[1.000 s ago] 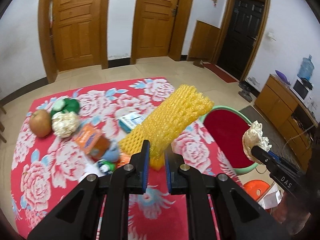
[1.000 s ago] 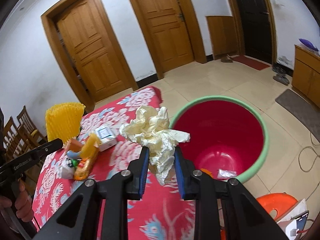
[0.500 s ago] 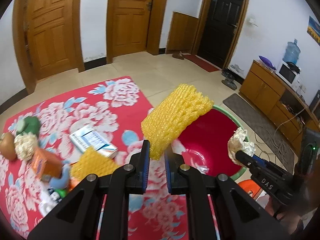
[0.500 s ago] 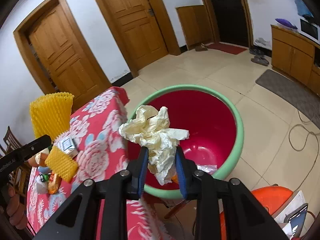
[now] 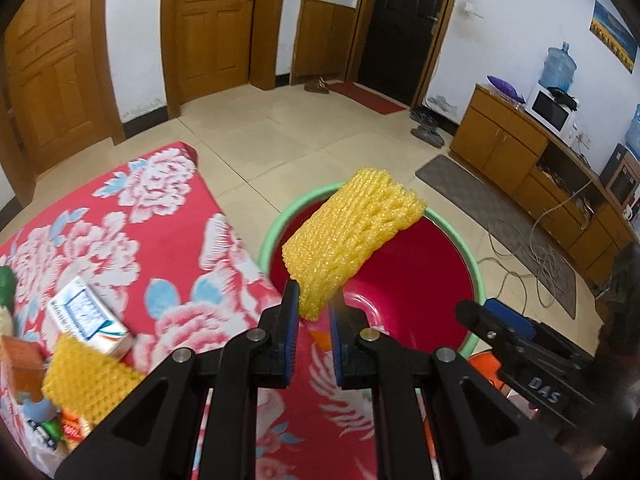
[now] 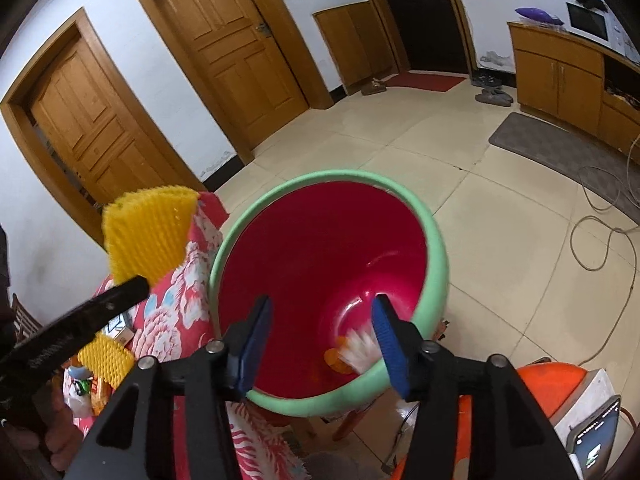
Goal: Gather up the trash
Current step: 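Open both tools to drop the net and paper into the bin, then move both tools back over the table toward the white cloth, then grasp the white cloth with the left tool while the right tool grasps the snack packet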
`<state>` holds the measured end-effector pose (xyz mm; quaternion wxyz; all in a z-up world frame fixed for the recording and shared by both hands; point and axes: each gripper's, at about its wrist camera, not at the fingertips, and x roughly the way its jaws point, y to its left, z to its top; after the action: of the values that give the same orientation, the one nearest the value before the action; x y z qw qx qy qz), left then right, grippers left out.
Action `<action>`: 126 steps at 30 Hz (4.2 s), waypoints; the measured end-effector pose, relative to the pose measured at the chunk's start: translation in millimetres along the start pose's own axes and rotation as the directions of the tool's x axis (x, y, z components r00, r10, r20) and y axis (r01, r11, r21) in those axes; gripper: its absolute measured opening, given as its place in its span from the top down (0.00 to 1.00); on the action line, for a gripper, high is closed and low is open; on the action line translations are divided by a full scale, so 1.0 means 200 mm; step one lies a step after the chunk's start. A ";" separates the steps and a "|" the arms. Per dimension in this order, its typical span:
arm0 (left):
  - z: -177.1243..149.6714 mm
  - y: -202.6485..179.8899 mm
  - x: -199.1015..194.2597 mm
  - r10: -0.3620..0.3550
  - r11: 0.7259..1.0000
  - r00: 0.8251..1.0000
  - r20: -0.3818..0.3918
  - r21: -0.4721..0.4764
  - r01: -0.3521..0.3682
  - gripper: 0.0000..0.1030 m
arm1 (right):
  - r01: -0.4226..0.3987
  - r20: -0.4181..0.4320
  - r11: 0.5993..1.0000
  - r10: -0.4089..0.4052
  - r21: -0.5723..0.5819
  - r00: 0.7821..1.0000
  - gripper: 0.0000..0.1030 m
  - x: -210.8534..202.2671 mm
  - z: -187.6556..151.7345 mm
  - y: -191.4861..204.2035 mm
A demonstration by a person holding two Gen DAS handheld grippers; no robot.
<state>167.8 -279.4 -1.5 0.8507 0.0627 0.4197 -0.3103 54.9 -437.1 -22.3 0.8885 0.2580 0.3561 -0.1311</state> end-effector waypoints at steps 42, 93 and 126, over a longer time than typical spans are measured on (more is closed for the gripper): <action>-0.32 0.33 -0.53 0.231 0.956 0.973 0.014 -0.191 -0.225 0.39 | -0.079 0.045 0.996 0.081 -0.043 0.996 0.14 -0.30 -0.11 0.23; -0.75 0.99 -0.54 0.258 0.865 0.965 -0.046 -0.435 -0.252 0.65 | -0.114 -0.090 0.973 0.097 -0.203 0.991 0.06 -0.27 -0.32 0.55; -0.87 1.31 -0.96 0.434 0.792 0.900 0.040 -0.492 -0.360 0.66 | -0.220 -0.178 0.894 0.161 -0.390 0.971 0.11 -0.19 -0.54 1.23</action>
<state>115.1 85.1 -8.8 0.9151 -0.0834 0.3942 -0.0161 68.8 -170.4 27.8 0.9038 0.1095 0.4105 0.0522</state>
